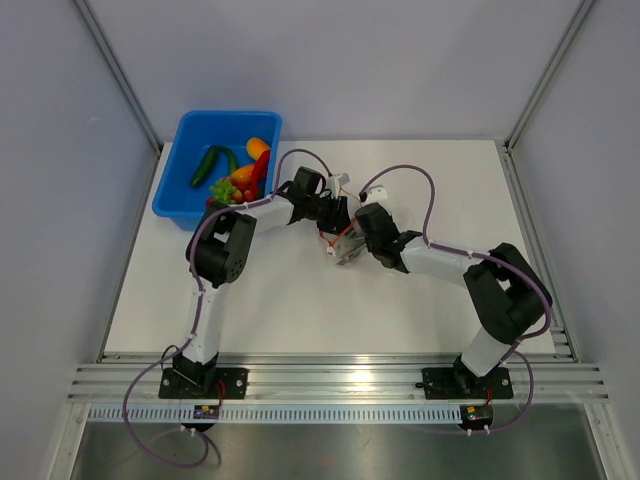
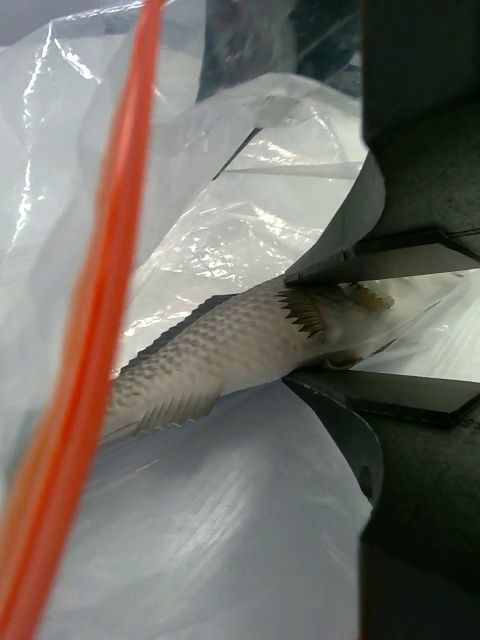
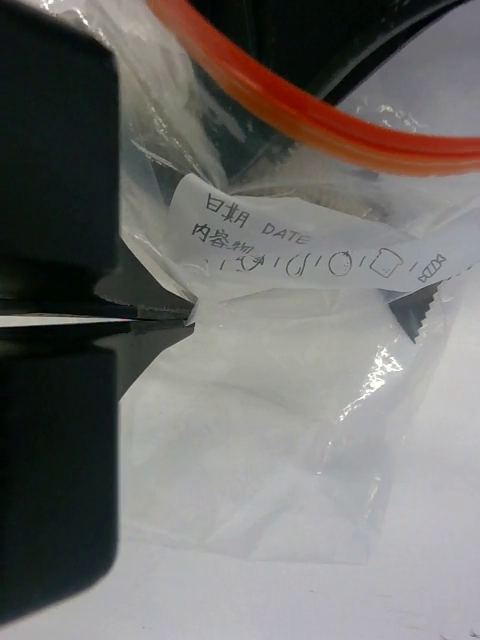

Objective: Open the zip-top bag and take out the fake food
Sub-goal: Pick up the fake fish from the zipper food storage bag.

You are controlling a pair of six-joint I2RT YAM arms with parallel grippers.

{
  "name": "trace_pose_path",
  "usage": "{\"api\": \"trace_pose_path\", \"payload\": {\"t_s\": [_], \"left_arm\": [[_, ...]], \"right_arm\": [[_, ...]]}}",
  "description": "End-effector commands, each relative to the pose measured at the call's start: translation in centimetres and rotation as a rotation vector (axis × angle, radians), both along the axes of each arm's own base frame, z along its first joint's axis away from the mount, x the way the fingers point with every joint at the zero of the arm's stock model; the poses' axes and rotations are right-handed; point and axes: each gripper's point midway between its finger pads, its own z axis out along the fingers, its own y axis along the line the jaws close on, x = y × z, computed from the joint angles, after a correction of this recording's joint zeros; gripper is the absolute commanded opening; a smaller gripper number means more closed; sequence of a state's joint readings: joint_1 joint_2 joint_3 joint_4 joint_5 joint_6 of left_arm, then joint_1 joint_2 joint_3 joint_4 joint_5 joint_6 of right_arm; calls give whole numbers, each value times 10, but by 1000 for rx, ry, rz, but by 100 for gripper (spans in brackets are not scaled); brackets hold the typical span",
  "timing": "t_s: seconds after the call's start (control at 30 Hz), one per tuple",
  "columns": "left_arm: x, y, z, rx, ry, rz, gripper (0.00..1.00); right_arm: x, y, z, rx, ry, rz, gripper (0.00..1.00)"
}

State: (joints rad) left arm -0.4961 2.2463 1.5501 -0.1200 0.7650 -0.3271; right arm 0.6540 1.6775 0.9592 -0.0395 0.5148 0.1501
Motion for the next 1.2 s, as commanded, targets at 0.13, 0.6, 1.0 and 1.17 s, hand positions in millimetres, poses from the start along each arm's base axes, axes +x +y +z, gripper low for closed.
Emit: {"api": "trace_pose_path", "payload": {"t_s": [0.13,0.6,1.0,1.17], "left_arm": [[-4,4,52,-8,-117,-36,13],[-15,11,91,-89,-60,-32,12],[-17,37,122,-148,7,-45,12],[-10,61,132,-148,-14,-5,12]], "right_arm": [[3,-1,6,-9,-61,-9,0],[-17,30,-11,-233,-236,63,0],[-19,28,-17,-297,-271,32,0],[-25,36,-12,-319,-336,40,0]]}}
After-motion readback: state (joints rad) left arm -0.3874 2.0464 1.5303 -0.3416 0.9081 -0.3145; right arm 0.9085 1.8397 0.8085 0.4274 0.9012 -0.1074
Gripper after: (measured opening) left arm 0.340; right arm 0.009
